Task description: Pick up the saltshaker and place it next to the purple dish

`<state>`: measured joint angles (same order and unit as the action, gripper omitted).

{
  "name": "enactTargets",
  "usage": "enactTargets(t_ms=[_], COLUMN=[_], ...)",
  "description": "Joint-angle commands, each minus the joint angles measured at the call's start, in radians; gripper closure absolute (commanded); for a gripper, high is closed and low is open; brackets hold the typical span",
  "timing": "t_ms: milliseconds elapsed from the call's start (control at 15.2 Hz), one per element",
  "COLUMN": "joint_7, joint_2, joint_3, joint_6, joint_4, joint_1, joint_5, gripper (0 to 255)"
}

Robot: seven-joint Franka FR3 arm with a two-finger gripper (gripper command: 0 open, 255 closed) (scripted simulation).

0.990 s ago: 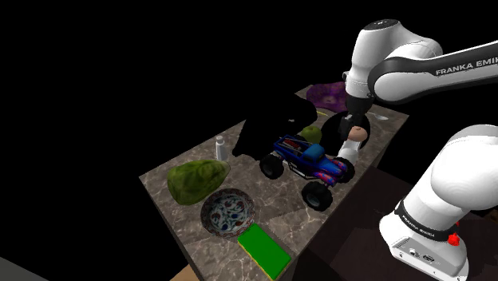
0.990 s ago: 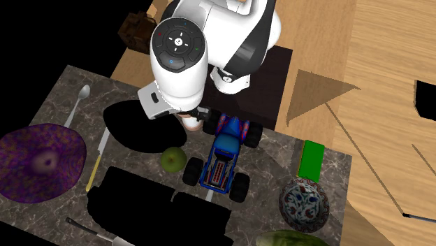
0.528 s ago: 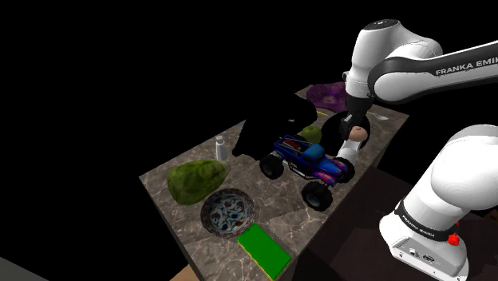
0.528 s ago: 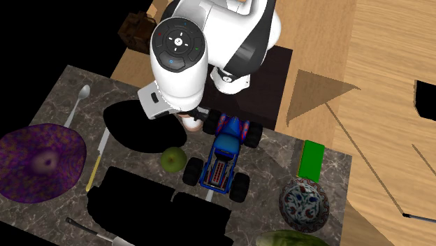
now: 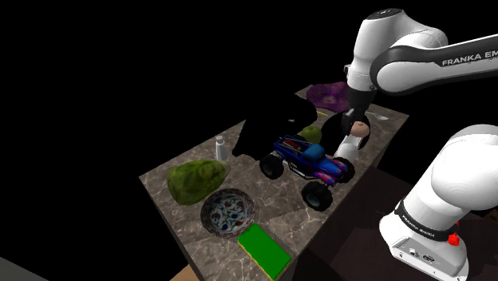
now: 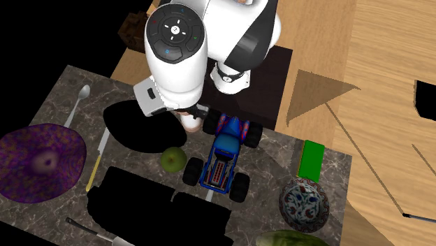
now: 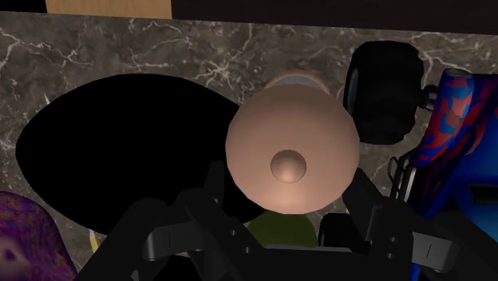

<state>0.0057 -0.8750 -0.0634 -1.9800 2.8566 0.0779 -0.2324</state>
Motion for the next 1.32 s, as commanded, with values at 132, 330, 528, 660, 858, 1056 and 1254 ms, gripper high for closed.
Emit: enactTargets(t_ms=[132,330,528,660,858,1056,1254], joint_7=[-0.011,-0.018,-0.025,-0.029,-0.035,-0.041,-0.047], joint_2=[-0.017,-0.025,-0.03,-0.032,-0.032,-0.03,-0.026], joint_3=[0.003,0.006,0.009,0.011,0.014,0.016,0.019], joint_6=[0.062,0.106,0.148,0.175,0.215,0.254,0.291], joint_4=[-0.045,-0.082,-0.119,-0.145,-0.185,-0.226,-0.269], joint_1=[-0.002,-0.004,-0.006,-0.007,-0.008,-0.009,-0.009], joint_5=[0.007,0.013,0.018,0.021,0.025,0.029,0.032], gripper=[255,255,255,255,255,255,255])
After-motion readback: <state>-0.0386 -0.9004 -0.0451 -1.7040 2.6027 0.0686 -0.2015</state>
